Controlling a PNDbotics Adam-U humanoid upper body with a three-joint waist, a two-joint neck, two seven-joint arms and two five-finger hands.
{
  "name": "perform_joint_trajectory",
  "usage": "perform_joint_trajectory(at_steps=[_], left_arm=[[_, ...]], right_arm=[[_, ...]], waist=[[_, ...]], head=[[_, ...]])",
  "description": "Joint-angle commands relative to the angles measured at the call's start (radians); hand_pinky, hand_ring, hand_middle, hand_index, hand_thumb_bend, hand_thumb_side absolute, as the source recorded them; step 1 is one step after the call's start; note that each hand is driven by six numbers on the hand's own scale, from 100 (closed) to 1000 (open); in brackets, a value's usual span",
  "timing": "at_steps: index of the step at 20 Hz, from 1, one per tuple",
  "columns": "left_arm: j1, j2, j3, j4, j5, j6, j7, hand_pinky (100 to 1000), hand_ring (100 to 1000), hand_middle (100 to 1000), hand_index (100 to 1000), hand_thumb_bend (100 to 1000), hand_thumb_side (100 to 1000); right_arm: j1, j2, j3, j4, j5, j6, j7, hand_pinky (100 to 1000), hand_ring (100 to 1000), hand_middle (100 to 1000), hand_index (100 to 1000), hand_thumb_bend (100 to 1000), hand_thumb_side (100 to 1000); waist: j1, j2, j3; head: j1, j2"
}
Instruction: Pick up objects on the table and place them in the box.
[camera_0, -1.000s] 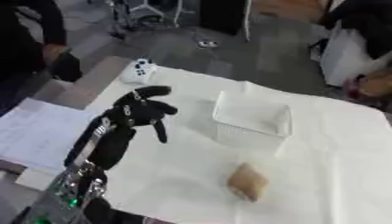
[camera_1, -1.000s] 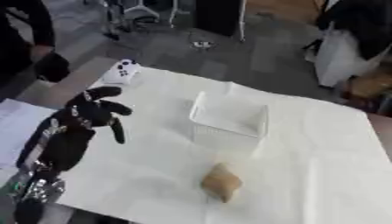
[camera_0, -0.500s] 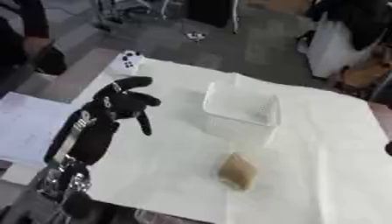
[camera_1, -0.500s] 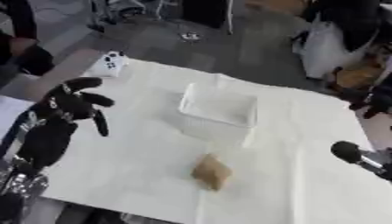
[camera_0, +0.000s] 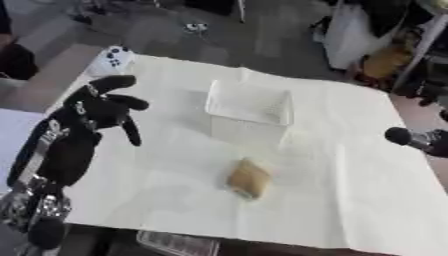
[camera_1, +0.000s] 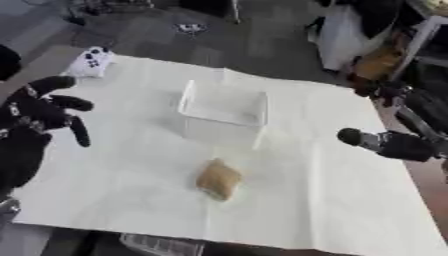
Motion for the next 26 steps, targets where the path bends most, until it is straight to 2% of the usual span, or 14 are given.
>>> perform_joint_trajectory(at_steps=[1, 6, 10, 11, 13, 17, 21, 26], left_arm=[[-0.004, 0.019, -0.003, -0.018, 0.002, 0.001, -0.003, 389, 767, 867, 746, 961, 713], [-0.005, 0.018, -0.005, -0.018, 0.001, 0.001, -0.004, 390, 766, 866, 746, 962, 711], [-0.008, 0.018, -0.004, -0.018, 0.003, 0.001, -0.003, 391, 766, 866, 746, 963, 710], [-0.008, 0.018, -0.004, -0.018, 0.004, 0.001, -0.004, 391, 766, 866, 746, 963, 710], [-0.009, 0.018, -0.004, -0.018, 0.004, 0.001, -0.004, 391, 766, 865, 746, 962, 709], [-0.009, 0.019, -0.004, -0.018, 0.005, 0.000, -0.004, 391, 766, 865, 746, 962, 709], [-0.008, 0.020, -0.003, -0.018, 0.006, 0.000, -0.004, 391, 765, 865, 746, 962, 708], [-0.006, 0.022, -0.004, -0.018, 0.005, -0.001, -0.005, 391, 765, 865, 746, 962, 709]], right_arm=[[-0.044, 0.001, 0.014, 0.029, 0.016, -0.001, 0.034, 740, 808, 774, 878, 882, 1000], [-0.084, 0.051, 0.042, 0.072, 0.035, -0.013, 0.086, 744, 808, 770, 881, 891, 1000], [-0.088, 0.084, 0.061, 0.083, 0.035, -0.021, 0.066, 712, 781, 737, 859, 956, 1000], [-0.084, 0.090, 0.070, 0.082, 0.037, -0.022, 0.060, 714, 783, 740, 862, 998, 1000], [-0.075, 0.100, 0.086, 0.079, 0.043, -0.022, 0.058, 716, 785, 745, 864, 927, 1000], [-0.055, 0.115, 0.102, 0.054, 0.056, -0.018, 0.065, 718, 787, 750, 869, 891, 1000], [-0.035, 0.125, 0.113, -0.005, 0.054, -0.007, 0.088, 715, 787, 748, 872, 871, 1000], [-0.020, 0.138, 0.153, -0.097, 0.027, -0.011, 0.139, 716, 788, 746, 868, 864, 1000]], waist=[[0.005, -0.009, 0.002], [0.006, -0.010, 0.005], [0.007, -0.011, 0.008], [0.007, -0.010, 0.009], [0.007, -0.010, 0.011], [0.008, -0.012, 0.012], [0.008, -0.014, 0.013], [0.008, -0.016, 0.013]], head=[[-0.011, 0.006], [-0.007, 0.011], [-0.004, 0.008], [-0.003, 0.006], [0.001, 0.004], [0.009, 0.001], [0.015, 0.000], [0.017, -0.001]])
